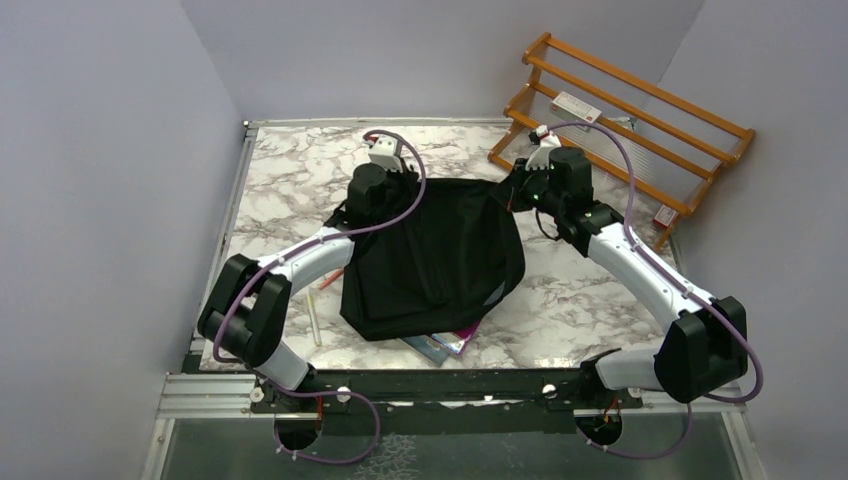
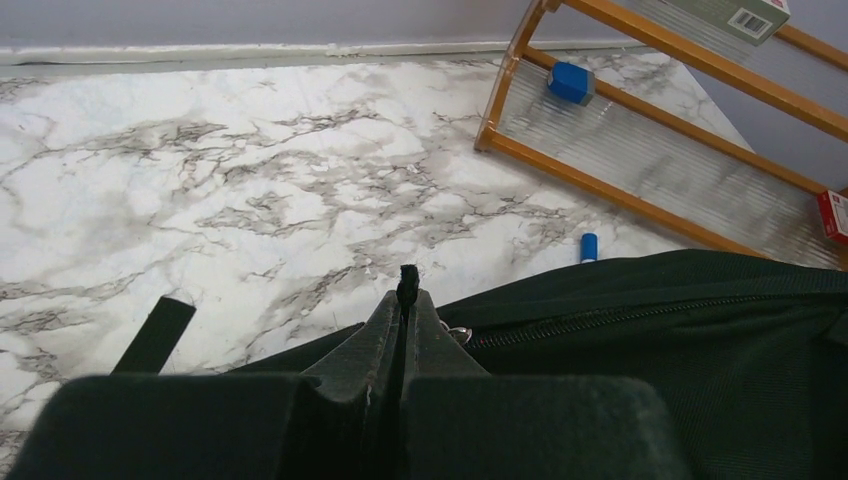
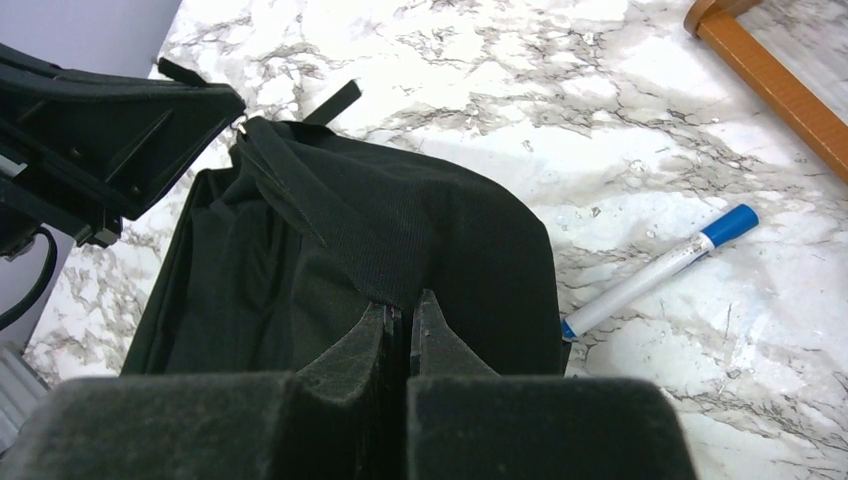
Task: Pack the student bag
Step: Unzip the student bag at the center of the board.
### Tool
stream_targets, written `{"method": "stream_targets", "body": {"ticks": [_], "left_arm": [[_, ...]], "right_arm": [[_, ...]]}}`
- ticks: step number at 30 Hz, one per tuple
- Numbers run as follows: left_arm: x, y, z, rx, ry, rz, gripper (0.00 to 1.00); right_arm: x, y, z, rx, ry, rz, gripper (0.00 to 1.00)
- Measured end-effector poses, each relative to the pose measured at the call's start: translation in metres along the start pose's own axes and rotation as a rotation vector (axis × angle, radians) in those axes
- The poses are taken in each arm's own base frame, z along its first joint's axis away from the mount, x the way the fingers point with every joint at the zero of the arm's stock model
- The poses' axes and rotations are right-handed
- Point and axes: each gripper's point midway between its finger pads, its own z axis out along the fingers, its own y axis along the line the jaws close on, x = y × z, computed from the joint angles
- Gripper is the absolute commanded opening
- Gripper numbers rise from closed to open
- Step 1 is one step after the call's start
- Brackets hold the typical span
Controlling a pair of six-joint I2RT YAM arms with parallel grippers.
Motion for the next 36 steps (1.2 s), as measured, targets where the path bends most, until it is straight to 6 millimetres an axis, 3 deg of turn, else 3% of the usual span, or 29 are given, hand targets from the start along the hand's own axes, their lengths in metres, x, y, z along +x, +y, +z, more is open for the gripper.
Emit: {"method": "stream_targets", "body": {"ticks": [16, 21, 26, 29, 31, 36], "left_arm": [[0.026, 0.010, -0.013, -0.048, 0.035, -0.115, 0.00], [0.024, 0.011, -0.013, -0.056, 0.030, -0.117, 0.27], [0.028, 0.050, -0.013, -0.159, 0.064, -0.072, 0.62], [0.021, 0.051, -0.010, -0.140, 0.070, -0.059, 0.80], [0.011, 0.038, -0.007, -0.086, 0.061, -0.061, 0.87], [0.002, 0.021, -0.013, -0.011, 0.059, -0.066, 0.90]], "right_arm": [[0.008, 0.001, -0.004, 0.006, 0.021, 0.024, 0.01], [0.006, 0.002, -0.008, 0.007, 0.017, 0.024, 0.01], [-0.002, -0.001, -0.017, 0.022, -0.010, 0.025, 0.01], [-0.001, -0.002, -0.017, 0.022, -0.008, 0.035, 0.02], [-0.001, -0.002, -0.017, 0.022, -0.006, 0.046, 0.08], [0.010, -0.011, -0.010, 0.060, 0.029, 0.058, 0.35]]}}
